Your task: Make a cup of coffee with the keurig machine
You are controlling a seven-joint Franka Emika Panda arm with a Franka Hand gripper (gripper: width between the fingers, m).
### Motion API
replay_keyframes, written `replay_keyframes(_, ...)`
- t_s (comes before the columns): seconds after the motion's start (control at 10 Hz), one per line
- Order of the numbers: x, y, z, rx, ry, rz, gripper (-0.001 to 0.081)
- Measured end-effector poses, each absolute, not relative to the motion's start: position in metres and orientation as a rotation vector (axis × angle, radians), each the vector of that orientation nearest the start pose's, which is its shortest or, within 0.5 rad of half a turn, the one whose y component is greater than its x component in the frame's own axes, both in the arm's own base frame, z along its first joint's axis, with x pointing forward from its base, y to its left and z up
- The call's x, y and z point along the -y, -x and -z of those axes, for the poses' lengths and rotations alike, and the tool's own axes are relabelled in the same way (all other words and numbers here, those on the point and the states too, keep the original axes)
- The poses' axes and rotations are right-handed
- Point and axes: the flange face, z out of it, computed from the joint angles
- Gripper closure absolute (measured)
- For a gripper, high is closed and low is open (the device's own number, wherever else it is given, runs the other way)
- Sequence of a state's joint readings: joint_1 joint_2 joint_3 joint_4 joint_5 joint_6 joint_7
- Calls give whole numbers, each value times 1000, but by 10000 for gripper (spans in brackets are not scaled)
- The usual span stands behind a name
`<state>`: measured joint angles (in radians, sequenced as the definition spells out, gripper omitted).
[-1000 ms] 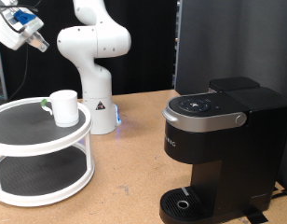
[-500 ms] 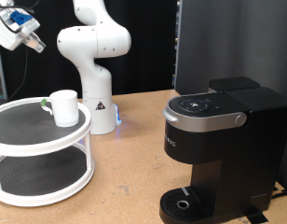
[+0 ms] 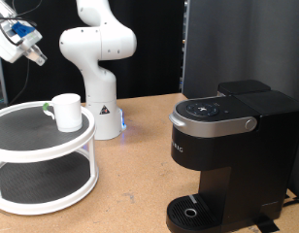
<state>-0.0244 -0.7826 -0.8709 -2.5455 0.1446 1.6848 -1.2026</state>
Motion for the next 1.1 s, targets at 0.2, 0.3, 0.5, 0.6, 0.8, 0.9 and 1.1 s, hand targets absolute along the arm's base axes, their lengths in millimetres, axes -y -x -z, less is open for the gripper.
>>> replay_keyframes(0.2,258,-223,-419,623,2369,543,804)
replay_keyframes(0.3,257,-222,-412,617,2367,545,804)
replay_keyframes(0.5,255,-220,-396,626,2374,546,804)
replay_keyframes(0.6,254,-219,-388,624,2382,544,804)
replay_keyframes(0.8,253,-218,-374,593,2405,567,804)
replay_keyframes(0.9,253,-217,-367,574,2411,580,804)
replay_keyframes(1.1,252,-214,-358,555,2414,581,508)
